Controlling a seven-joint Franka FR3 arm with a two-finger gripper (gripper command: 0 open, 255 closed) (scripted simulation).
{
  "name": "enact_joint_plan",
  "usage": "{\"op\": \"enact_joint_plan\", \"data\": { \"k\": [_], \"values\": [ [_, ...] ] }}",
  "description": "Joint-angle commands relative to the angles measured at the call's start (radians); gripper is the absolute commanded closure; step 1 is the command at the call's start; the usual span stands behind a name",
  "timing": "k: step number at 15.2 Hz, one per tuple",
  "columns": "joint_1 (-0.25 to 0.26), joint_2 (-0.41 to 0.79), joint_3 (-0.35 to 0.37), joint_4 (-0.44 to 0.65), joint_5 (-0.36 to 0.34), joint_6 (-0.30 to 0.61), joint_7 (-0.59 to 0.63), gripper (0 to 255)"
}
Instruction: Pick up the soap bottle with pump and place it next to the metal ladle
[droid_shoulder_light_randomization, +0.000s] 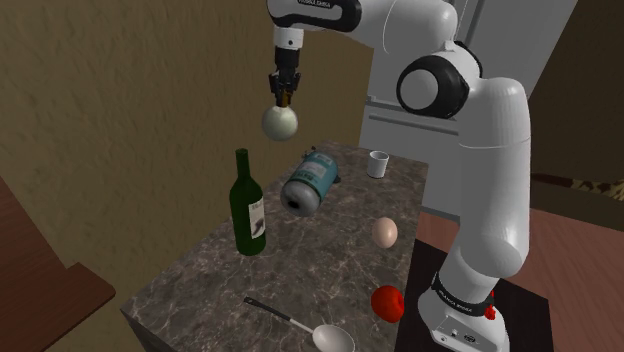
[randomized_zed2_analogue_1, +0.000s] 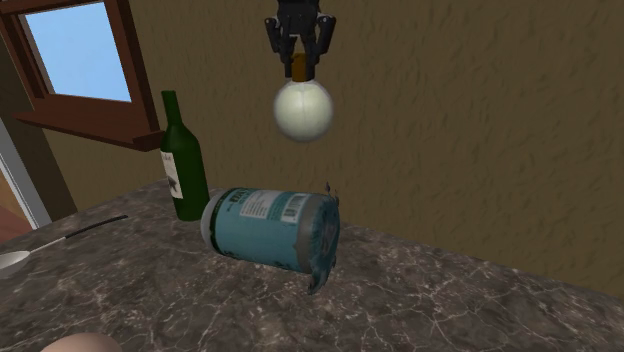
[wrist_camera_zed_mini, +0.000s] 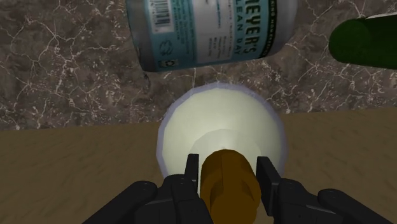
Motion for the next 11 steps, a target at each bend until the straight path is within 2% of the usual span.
{"op": "enact_joint_plan", "data": {
  "k": [1,5,11],
  "values": [
    [-0.004,0.014,0.0,0.042,0.002,-0.028,0.0,255],
    [0.042,-0.208,0.006,-0.276,-0.031,0.072,0.031,255],
    [0.081,-0.468,0.034,-0.599,-0.068,0.141,0.093,255]
  ]
}}
